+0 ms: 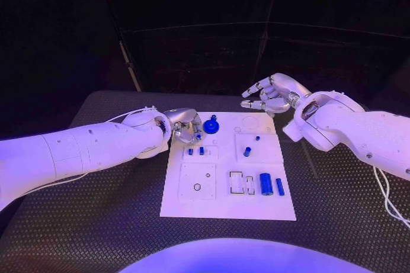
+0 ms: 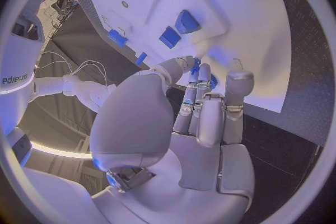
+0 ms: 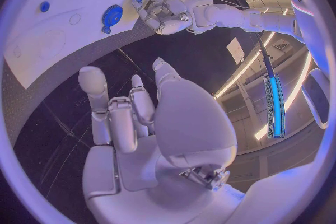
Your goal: Assemble the parts on the task board
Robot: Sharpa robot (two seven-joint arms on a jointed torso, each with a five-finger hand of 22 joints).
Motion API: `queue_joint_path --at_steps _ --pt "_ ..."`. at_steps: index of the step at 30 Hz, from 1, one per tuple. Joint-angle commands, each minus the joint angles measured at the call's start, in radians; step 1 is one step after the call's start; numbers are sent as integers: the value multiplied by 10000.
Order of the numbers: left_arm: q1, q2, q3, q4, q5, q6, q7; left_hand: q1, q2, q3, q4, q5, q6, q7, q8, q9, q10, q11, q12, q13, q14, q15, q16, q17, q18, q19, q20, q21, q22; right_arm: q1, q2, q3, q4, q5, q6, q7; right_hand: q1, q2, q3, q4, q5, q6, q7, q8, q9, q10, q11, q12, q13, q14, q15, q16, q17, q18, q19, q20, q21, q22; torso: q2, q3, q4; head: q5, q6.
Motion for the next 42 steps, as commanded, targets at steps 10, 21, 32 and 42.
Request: queue_joint_path --at_steps 10,21,32,42 --pt "-12 61 5 -40 41 270 -31 -23 -73 71 4 9 69 28 -59 14 83 -19 -50 14 79 -6 19 -5 -111 57 7 20 1 17 6 5 12 18 10 97 -17 109 -26 6 42 59 -10 23 3 3 -52 -8 -4 683 -76 -42 1055 128 -47 -3 -57 -10 -6 1 5 -4 -35" --pt "-27 62 3 1 41 333 -5 -27 -73 70 5 7 72 27 -59 15 86 -20 -50 15 85 -6 27 15 -108 51 6 11 -9 17 14 5 -5 18 20 97 -17 109 -26 6 42 59 -10 23 3 3 -52 -8 -4 683 -76 -42 1055 128 -47 -3 -57 -10 1 1 -3 9 -22" --pt "-33 54 1 -27 41 299 -45 -226 -208 107 67 5 -616 270 -608 -110 -170 172 -367 -66 96 133 44 55 -110 11 93 -74 -52 17 15 5 -20 18 19 94 -17 109 -26 6 42 59 -10 23 3 3 -52 -8 -4 683 -76 -42 1055 128 -47 -3 -57 -10 -7 -1 -2 12 -9" --pt "-37 62 1 -48 41 327 -66 -346 -313 103 119 -8 -958 416 -914 -82 -472 337 -747 -189 40 265 -16 -115 -70 -68 223 -228 -171 17 17 5 -48 18 41 82 -16 115 -41 18 47 58 -12 33 1 2 -55 -8 -5 684 -79 -43 1057 128 -46 -5 -61 -14 -3 -6 6 5 -1"
